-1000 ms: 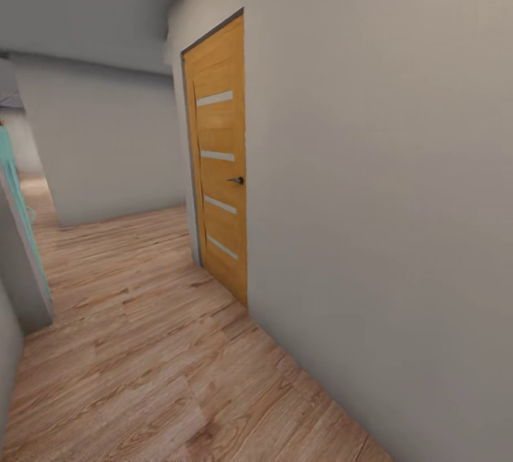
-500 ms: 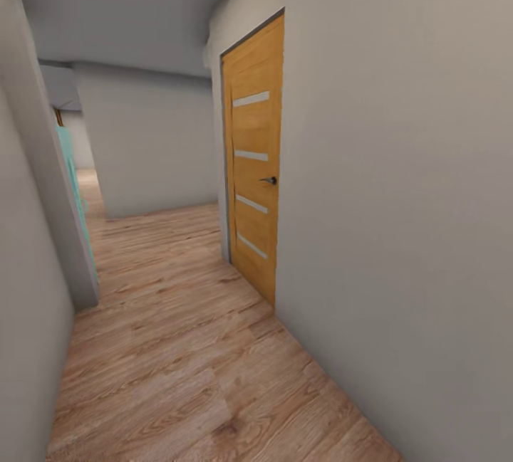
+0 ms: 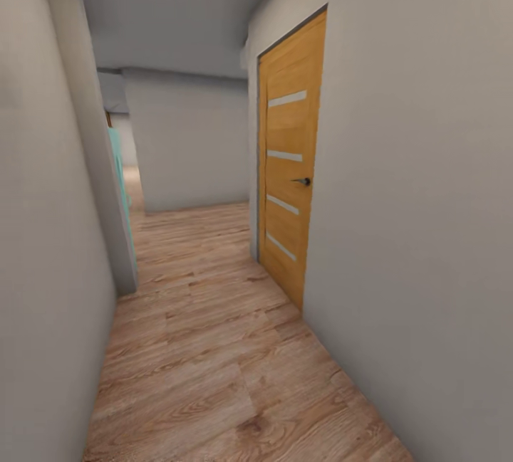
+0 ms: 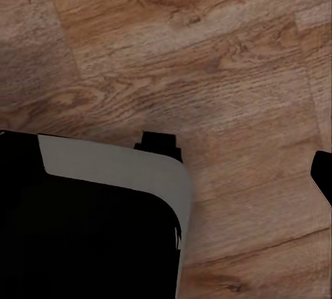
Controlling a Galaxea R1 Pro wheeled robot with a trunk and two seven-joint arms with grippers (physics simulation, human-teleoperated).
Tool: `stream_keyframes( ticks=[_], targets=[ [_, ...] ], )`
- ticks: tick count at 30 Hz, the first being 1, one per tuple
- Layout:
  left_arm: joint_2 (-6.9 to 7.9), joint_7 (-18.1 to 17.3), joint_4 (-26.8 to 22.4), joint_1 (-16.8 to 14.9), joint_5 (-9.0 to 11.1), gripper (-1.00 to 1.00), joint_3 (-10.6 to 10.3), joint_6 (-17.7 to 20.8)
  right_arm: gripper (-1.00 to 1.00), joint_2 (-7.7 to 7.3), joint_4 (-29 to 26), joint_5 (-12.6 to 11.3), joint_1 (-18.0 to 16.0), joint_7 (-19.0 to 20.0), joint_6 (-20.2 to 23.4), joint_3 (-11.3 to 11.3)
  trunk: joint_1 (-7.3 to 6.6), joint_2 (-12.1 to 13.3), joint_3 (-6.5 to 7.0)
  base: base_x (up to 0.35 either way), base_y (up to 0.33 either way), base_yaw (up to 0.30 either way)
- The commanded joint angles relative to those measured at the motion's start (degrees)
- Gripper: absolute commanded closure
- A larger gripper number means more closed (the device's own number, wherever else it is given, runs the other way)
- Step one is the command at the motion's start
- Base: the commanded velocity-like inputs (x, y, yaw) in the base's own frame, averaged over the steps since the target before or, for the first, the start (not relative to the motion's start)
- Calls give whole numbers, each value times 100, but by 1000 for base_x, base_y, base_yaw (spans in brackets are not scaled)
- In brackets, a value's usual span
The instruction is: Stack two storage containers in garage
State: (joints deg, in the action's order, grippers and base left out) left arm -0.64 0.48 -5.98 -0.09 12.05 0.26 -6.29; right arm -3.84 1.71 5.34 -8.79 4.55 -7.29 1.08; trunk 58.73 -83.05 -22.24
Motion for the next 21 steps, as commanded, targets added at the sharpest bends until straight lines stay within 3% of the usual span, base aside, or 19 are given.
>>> stream_keyframes(
  ticks=[1,11,21],
  targets=[
    [0,5,-36,0,34,-100,0,-16,-100,1,20,54,-8,2,-35,6,0,-3,-6,0,0,296],
    [-10,2,-79,-1,40,-100,0,-31,-100,-2,18,46,-8,2,-36,6,0,-3,-6,4,0,292],
    [-7,-46,-62,0,34,-100,-9,12,-100,-22,9,75,-8,-47,-36,21,0,-3,-6,268,0,44]
  ],
)
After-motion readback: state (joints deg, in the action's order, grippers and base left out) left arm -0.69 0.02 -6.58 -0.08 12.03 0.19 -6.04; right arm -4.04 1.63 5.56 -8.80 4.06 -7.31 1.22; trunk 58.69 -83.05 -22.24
